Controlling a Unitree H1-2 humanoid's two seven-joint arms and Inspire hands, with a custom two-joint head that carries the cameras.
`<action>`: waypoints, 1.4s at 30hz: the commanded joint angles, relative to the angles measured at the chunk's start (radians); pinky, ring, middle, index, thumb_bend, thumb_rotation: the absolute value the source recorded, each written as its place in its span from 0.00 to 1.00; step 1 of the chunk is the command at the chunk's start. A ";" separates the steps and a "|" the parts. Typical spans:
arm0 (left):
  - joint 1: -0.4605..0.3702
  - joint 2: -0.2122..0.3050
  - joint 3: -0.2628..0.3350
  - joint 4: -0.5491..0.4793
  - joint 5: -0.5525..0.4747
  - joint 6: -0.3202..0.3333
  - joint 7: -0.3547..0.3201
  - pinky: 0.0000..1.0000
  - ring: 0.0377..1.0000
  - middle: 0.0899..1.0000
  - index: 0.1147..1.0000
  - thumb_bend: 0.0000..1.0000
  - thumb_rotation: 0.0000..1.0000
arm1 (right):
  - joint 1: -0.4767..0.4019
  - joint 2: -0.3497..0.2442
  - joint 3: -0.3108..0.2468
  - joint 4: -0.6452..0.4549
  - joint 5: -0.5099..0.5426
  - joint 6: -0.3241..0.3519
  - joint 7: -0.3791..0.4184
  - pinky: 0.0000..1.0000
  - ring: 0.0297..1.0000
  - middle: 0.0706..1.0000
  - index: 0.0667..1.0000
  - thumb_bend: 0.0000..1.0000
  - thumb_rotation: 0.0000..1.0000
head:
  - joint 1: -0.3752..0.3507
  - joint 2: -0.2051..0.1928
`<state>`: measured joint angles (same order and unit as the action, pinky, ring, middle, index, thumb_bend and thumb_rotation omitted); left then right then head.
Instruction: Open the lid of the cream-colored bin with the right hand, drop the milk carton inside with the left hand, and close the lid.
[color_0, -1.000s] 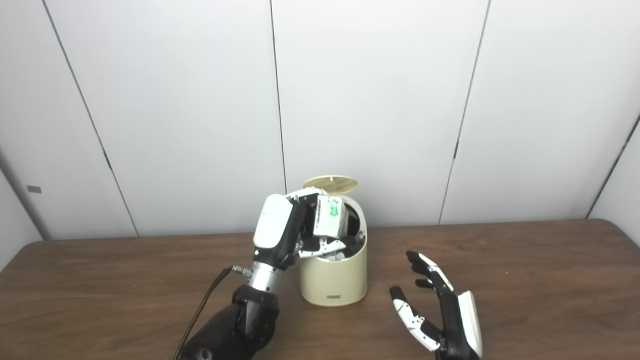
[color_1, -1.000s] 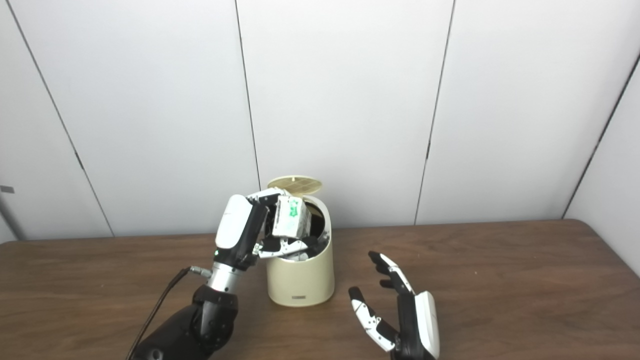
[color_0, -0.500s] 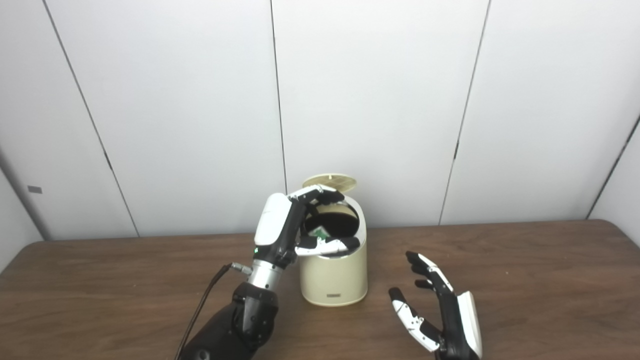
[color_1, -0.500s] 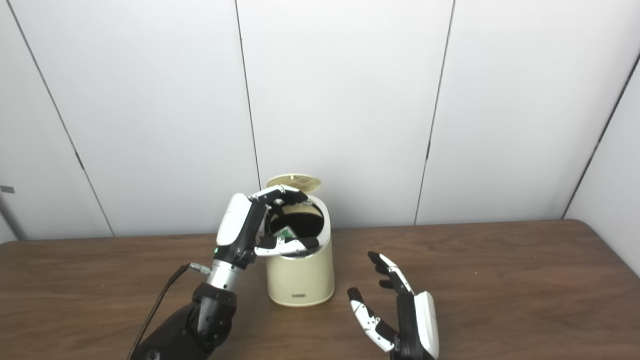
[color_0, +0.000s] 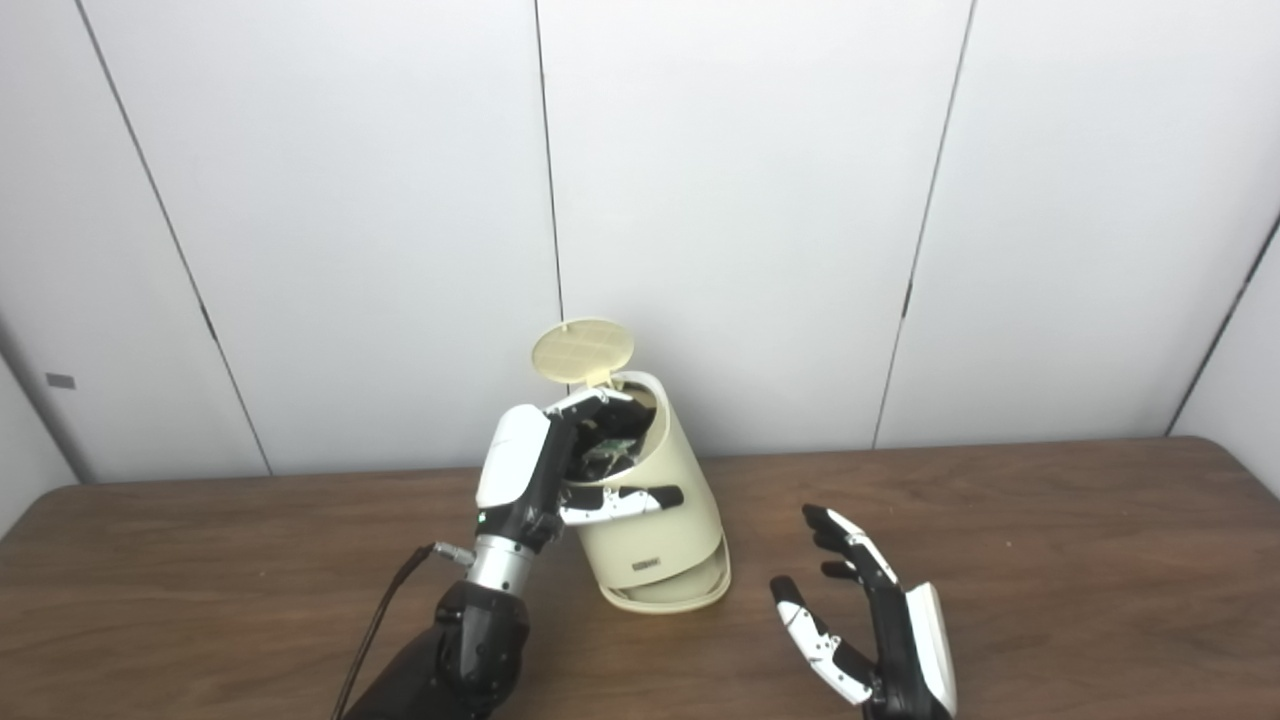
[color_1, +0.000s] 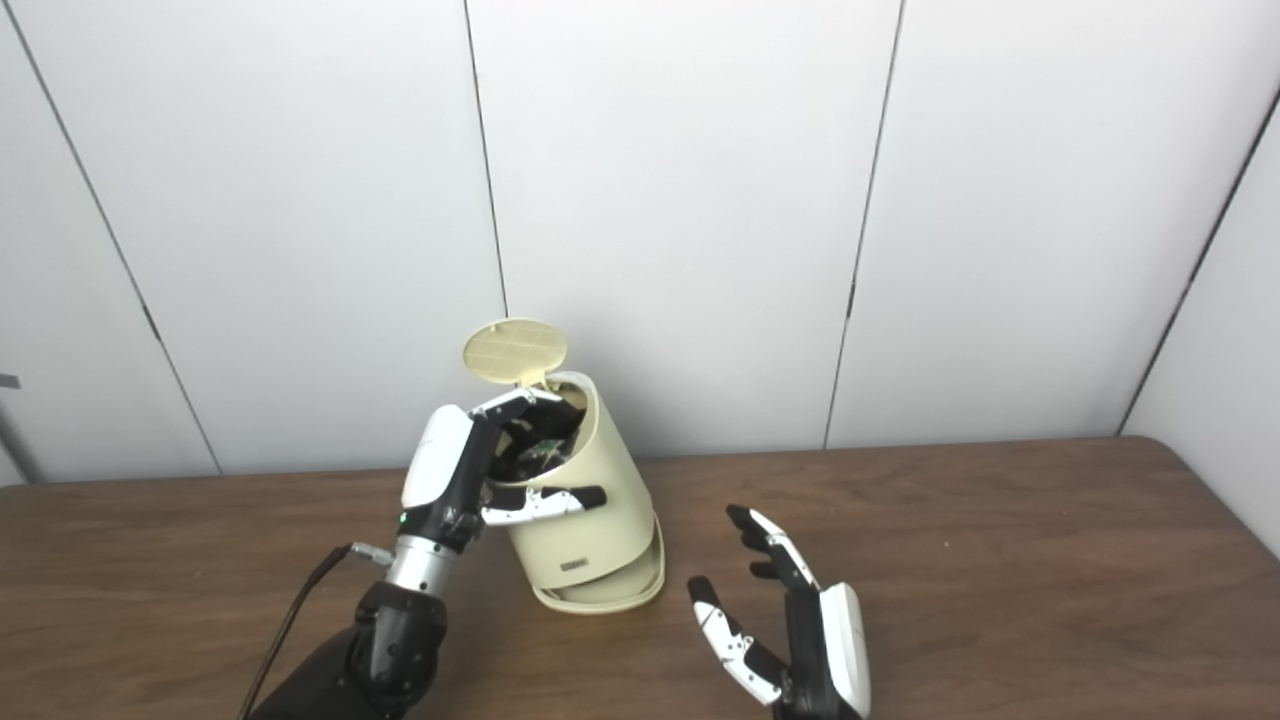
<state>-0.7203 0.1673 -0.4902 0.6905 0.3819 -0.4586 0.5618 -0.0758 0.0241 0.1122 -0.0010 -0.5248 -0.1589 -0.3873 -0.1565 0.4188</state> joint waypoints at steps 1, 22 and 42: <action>0.017 0.016 0.015 -0.122 -0.048 -0.011 -0.004 0.53 0.58 0.57 0.57 0.98 0.58 | 0.049 0.012 0.011 0.013 -0.005 -0.010 0.000 0.69 0.78 0.79 0.78 0.20 0.45 | 0.003 0.007; 0.141 0.022 0.063 -0.452 -0.198 -0.011 -0.151 0.47 0.52 0.52 0.51 0.67 0.68 | 0.041 0.011 0.012 0.023 -0.006 -0.010 -0.002 0.69 0.78 0.79 0.78 0.20 0.48 | 0.008 0.005; 0.537 0.015 0.337 -0.784 -0.566 0.083 -0.505 0.66 0.73 0.76 0.80 0.69 0.85 | -0.001 -0.084 -0.001 -0.188 -0.099 -0.022 0.048 0.81 0.89 0.89 0.88 0.51 0.93 | 0.036 0.023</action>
<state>-0.1785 0.1704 -0.1597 -0.0459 -0.1691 -0.3817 0.0940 -0.0321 -0.0602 0.1158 -0.1417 -0.6069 -0.1625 -0.3439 -0.1197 0.4418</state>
